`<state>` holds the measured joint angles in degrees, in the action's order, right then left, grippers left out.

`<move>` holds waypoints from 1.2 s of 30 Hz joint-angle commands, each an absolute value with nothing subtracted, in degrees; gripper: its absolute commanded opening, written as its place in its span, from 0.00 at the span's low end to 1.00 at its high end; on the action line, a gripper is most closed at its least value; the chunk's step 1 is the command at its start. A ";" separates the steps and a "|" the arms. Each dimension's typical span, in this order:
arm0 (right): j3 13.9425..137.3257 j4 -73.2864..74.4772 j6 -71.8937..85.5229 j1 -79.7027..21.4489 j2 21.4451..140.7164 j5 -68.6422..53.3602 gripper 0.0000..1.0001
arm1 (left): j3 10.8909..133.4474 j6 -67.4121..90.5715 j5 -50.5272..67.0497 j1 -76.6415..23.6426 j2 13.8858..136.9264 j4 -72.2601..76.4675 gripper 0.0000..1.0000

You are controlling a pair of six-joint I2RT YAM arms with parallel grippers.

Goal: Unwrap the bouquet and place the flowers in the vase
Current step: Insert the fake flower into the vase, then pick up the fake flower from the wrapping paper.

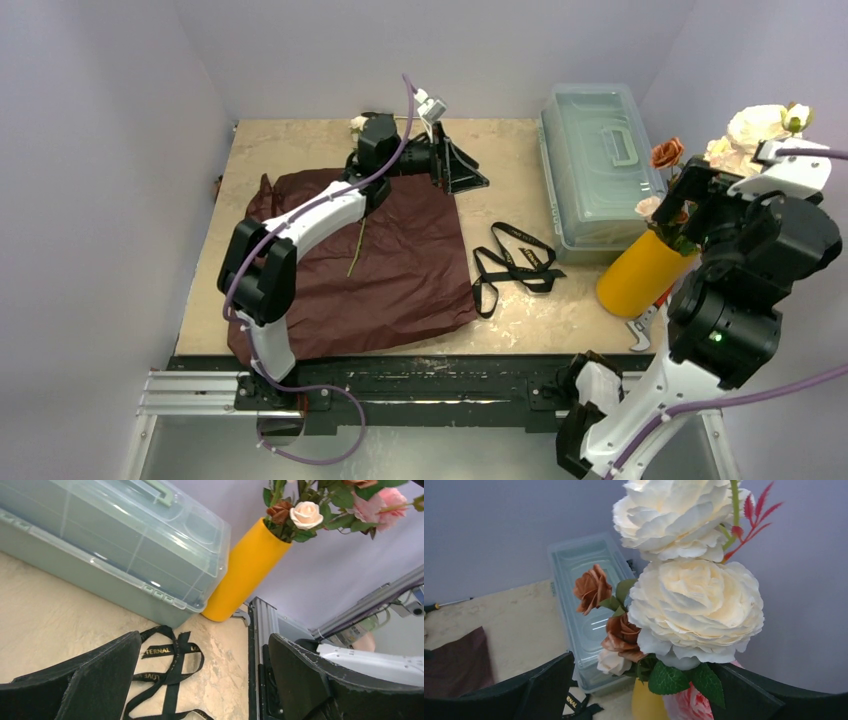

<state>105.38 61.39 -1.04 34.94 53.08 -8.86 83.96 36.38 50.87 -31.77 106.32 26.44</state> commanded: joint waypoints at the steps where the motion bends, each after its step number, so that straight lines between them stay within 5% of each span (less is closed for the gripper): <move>1: 106.04 65.14 -6.79 35.16 50.62 -16.71 0.98 | 80.19 36.83 43.22 -29.84 99.53 29.34 1.00; 15: 113.95 75.09 -18.97 35.16 51.75 -27.74 0.98 | 70.37 26.76 10.96 -22.84 88.55 6.84 1.00; 25: 120.03 67.52 -13.52 35.16 49.72 -25.39 0.98 | 66.72 26.29 15.20 -21.36 88.54 6.76 1.00; 36: 121.69 66.46 -9.39 36.52 55.59 -46.79 0.93 | 67.41 26.57 11.58 -21.20 89.56 4.10 1.00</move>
